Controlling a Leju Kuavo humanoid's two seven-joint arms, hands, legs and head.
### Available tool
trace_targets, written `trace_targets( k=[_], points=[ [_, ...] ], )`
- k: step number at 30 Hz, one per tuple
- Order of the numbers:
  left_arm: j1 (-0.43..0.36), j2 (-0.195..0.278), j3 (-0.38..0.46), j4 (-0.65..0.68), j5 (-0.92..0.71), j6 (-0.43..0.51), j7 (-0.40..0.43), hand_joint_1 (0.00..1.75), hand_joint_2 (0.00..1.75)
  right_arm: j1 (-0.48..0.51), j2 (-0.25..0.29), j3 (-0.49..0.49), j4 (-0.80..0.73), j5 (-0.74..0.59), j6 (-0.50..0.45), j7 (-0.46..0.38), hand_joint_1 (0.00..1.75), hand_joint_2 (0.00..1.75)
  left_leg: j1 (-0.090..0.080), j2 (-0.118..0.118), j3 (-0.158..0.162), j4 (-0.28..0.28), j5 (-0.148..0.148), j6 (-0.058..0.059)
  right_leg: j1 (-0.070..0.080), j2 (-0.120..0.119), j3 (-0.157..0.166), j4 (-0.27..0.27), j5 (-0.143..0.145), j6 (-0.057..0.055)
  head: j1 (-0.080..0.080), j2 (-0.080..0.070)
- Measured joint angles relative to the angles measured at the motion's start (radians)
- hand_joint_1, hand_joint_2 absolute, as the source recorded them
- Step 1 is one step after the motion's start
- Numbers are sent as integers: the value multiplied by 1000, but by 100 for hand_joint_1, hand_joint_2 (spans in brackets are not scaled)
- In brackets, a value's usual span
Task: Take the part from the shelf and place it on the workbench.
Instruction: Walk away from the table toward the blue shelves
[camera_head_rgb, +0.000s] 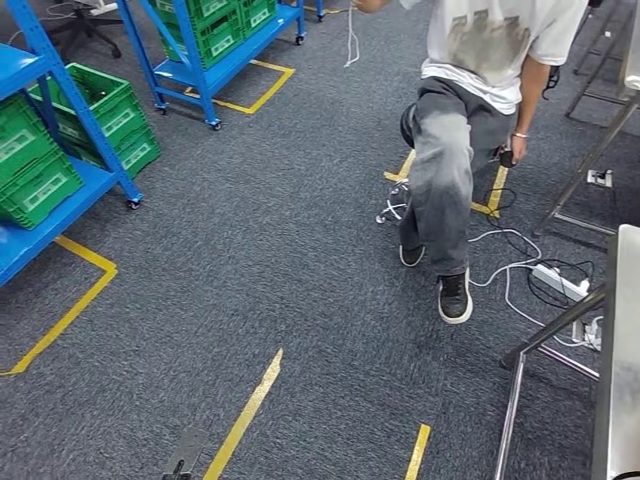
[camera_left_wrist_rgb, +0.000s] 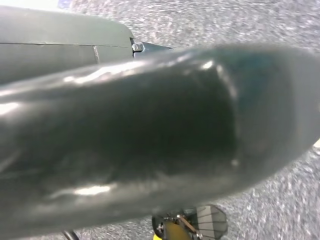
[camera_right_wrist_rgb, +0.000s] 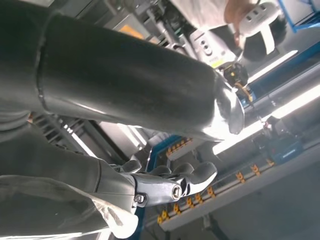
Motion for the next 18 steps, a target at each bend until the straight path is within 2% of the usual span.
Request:
trace_targets(
  k=[1, 2, 3, 5, 6, 7, 9, 11, 12, 13, 14, 15, 16, 18],
  points=[
    [0, 1, 0, 0, 0, 0, 0, 0, 0, 0, 2, 0, 0, 0, 0, -1, 0, 0, 1, -13, 1, 2, -1, -2, -2, 9, 27, -67, 43, 0, 0, 0],
    [0, 1, 0, 0, 0, 1, 0, 0, 0, -1, 3, 0, 0, 0, 0, -2, 0, 0, 1, -26, 0, 5, -3, -6, -6, 32, 55, -130, 72, 1, 0, 0],
    [-1, 2, 0, 0, 0, 1, 1, 0, 0, -1, 5, 0, -1, -2, 0, -4, 0, 0, 1, -38, -4, 10, -4, -11, -9, 55, 79, -182, 88, 0, 0, 0],
    [-1, 4, -1, 0, 1, 0, 9, 0, 0, 0, 11, 0, -1, -8, 3, -12, 0, 0, 4, -61, -15, 16, -2, -24, -10, 82, 98, -216, 86, -5, -1, 0],
    [-1, 5, -1, 0, 1, -1, 16, 0, 0, 1, 14, 0, -2, -12, 6, -16, 0, 0, 5, -73, -20, 17, 1, -30, -10, 73, 101, -219, 86, -10, -2, 0],
    [1, 7, -1, 0, 0, -3, 22, 0, 0, 0, 16, 1, -1, -16, 10, -20, 0, 0, 6, -71, -22, 19, 0, -37, -10, 61, 103, -220, 87, -16, -2, 0],
    [3, 9, -2, 0, 0, -5, 31, 0, 0, 0, 20, 3, -1, -29, 21, -28, 0, 0, 4, -28, -40, 61, -28, -49, -11, 34, 110, -225, 87, -28, -9, 0],
    [2, 10, -5, 0, -1, -7, 35, 0, 0, 4, 23, 3, -1, -39, 33, -36, 0, 0, 5, 27, -91, 174, -86, -59, -8, 5, 115, -226, 83, -38, -15, 0],
    [2, 10, -6, 0, -1, -7, 35, 0, 0, 5, 24, 3, -1, -41, 40, -41, 0, 0, 8, 36, -122, 238, -112, -62, -6, -10, 117, -226, 81, -41, -15, 0],
    [3, 11, -7, 0, -2, -8, 37, 0, 0, 7, 26, 3, -1, -41, 46, -45, 0, 0, 9, 40, -142, 282, -124, -63, -5, -24, 118, -226, 79, -42, -15, 0],
    [5, 11, -7, 0, -2, -8, 38, 0, 0, 8, 27, 3, -1, -41, 52, -49, 0, 0, 10, 42, -147, 293, -117, -64, -4, -38, 121, -226, 77, -43, -16, 0],
    [6, 12, -8, 0, -2, -9, 39, 0, 0, 9, 29, 3, -1, -41, 57, -53, 0, 0, 10, 46, -134, 266, -92, -62, -3, -51, 124, -226, 74, -43, -16, 0],
    [7, 12, -8, 0, -3, -9, 40, 0, 0, 10, 29, 4, -1, -41, 60, -55, 0, 0, 8, 56, -104, 204, -56, -57, -1, -64, 129, -226, 71, -42, -16, 0],
    [5, 14, -8, 0, -4, -9, 41, 0, 0, 11, 30, 4, -1, -41, 63, -58, 0, 0, -2, 100, -40, 77, -7, -40, 3, -87, 137, -225, 64, -37, -15, 0]
  ],
)
